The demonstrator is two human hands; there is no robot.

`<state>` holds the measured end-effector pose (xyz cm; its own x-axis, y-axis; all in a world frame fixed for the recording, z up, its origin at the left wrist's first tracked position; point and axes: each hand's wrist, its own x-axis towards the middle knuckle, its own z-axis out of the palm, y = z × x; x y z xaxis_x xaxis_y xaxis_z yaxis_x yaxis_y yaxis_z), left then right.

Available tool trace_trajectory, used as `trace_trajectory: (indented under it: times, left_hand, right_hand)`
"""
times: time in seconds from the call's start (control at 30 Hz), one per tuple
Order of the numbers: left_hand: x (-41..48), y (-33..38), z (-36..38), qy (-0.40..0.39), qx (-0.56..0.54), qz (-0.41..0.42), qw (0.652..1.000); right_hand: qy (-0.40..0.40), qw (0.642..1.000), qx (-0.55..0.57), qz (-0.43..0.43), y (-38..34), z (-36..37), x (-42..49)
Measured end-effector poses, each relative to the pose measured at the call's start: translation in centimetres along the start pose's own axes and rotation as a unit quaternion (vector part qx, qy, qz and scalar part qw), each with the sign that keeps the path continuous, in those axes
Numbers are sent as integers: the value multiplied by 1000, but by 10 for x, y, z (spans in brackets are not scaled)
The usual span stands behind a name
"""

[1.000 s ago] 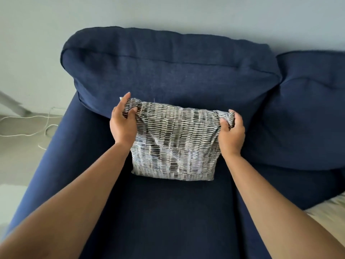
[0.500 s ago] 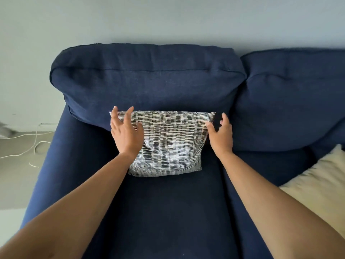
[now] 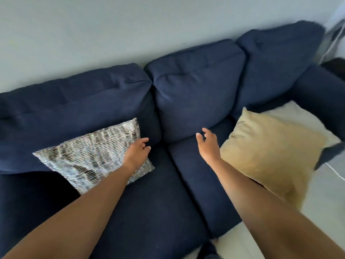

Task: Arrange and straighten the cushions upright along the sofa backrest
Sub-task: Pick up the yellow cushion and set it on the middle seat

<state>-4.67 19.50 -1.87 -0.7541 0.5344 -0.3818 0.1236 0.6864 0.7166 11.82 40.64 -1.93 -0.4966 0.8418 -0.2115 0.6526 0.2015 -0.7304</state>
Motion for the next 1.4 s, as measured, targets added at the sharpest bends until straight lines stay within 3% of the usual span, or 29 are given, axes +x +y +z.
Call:
trace_trajectory:
  times: [0.33, 0.47, 0.67, 0.9, 1.03, 1.17, 1.4]
  left_hand:
    - [52, 153, 224, -150, 4, 20, 988]
    - [74, 208, 315, -179, 3, -1, 984]
    - [113, 261, 406, -196, -8, -40, 980]
    - [171, 252, 460, -176, 17, -68, 982]
    - [200, 234, 472, -167, 20, -101, 981]
    - [199, 221, 480, -163, -50, -149, 974]
    - [180, 248, 468, -112, -103, -51, 987]
  right_hand:
    - [67, 992, -43, 93, 183, -180, 88]
    - [110, 984, -70, 120, 259, -246, 133]
    - [177, 947, -126, 236, 346, -315, 181]
    - [155, 931, -6, 329, 385, -302, 209]
    - [146, 933, 36, 328, 399, -285, 213]
    - [157, 936, 35, 313, 406, -274, 218]
    - [168, 935, 32, 310, 392, -271, 223]
